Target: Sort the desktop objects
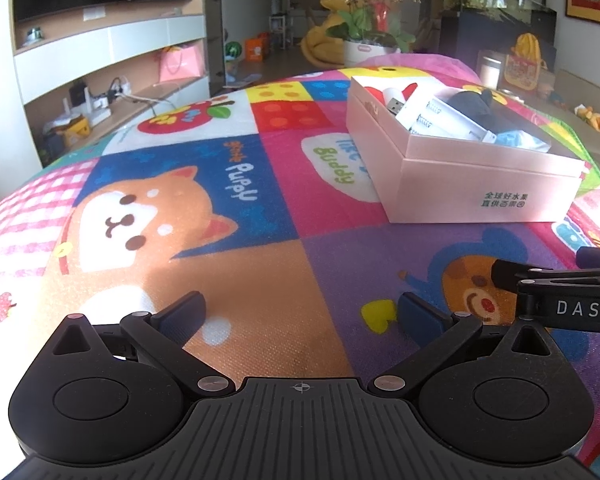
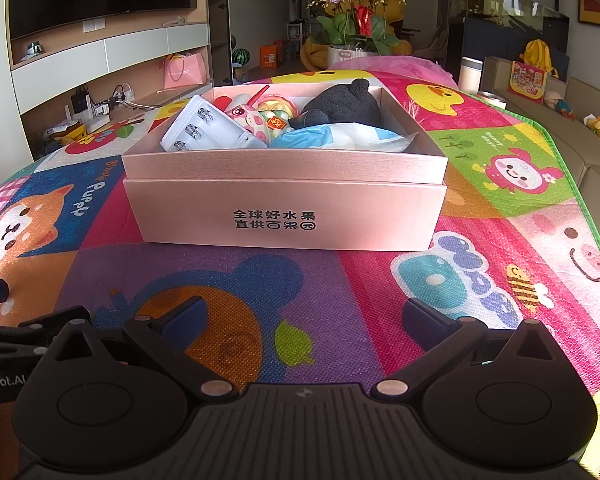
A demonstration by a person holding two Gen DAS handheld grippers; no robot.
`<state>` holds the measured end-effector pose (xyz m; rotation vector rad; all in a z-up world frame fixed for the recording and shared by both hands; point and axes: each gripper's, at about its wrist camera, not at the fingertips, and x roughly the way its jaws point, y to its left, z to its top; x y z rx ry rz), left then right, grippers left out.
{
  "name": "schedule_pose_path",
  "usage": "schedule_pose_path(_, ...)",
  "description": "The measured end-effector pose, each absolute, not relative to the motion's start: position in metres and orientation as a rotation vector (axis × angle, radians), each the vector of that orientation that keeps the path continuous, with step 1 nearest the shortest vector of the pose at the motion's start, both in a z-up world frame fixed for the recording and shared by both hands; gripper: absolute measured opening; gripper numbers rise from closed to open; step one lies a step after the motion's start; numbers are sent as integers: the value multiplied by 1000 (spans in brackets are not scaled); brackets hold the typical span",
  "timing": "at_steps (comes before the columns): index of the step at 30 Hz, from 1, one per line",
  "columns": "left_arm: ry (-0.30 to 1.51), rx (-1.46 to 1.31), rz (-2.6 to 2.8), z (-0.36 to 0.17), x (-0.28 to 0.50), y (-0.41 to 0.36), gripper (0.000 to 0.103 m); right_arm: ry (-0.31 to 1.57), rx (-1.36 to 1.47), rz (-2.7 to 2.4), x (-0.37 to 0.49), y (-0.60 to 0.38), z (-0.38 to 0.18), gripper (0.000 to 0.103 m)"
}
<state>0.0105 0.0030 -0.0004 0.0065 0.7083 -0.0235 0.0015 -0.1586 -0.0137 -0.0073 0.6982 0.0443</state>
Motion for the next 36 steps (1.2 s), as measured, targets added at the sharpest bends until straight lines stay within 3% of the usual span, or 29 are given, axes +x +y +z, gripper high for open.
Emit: schedule_pose_path(36, 721, 0, -36, 2, 12, 3, 103, 699, -7, 44, 1, -159, -14, 103)
